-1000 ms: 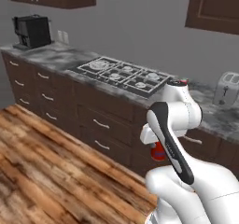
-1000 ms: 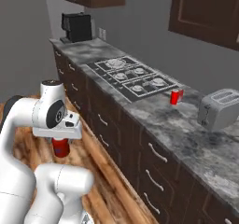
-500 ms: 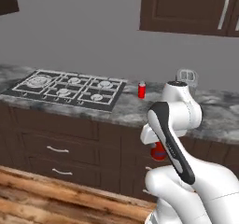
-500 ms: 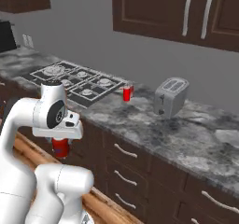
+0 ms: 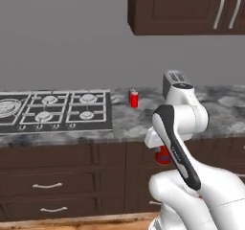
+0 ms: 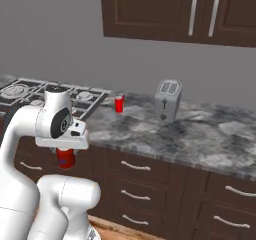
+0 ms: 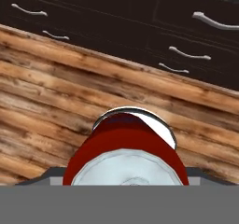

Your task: Four empty soda cans are scattered around the kitchen. Gather all the cans and cluster them next to the stove for recycling.

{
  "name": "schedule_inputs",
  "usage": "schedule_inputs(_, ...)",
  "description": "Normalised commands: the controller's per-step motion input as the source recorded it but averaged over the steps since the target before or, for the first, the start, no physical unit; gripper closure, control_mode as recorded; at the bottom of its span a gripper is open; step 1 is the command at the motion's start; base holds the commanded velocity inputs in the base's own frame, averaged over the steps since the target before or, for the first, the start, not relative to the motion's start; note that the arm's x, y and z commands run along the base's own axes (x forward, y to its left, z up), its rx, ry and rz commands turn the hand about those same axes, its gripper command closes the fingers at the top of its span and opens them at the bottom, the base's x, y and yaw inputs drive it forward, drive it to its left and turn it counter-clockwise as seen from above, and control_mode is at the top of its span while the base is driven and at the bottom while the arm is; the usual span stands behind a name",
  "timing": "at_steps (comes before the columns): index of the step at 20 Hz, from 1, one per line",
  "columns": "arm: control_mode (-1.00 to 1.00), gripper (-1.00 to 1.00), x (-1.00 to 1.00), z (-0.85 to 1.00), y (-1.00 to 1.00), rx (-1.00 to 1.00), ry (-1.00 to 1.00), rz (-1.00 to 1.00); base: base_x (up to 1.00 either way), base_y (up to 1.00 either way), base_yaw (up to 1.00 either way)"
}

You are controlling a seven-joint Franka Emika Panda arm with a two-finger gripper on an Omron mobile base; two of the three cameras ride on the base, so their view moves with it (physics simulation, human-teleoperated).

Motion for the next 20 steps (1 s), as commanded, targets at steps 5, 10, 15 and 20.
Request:
schedule_inputs(5,1.0,1.0,0.0,0.0,0.0,0.0,0.0,0.0,0.68,0.57,-0.46)
schedule_inputs(10,1.0,1.0,0.0,0.0,0.0,0.0,0.0,0.0,0.54,0.37,-0.39)
schedule_inputs(15,1.0,1.0,0.0,0.0,0.0,0.0,0.0,0.0,0.44,0.13,-0.09)
schedule_inputs(20,1.0,1.0,0.0,0.0,0.0,0.0,0.0,0.0,0.62,0.0,0.0)
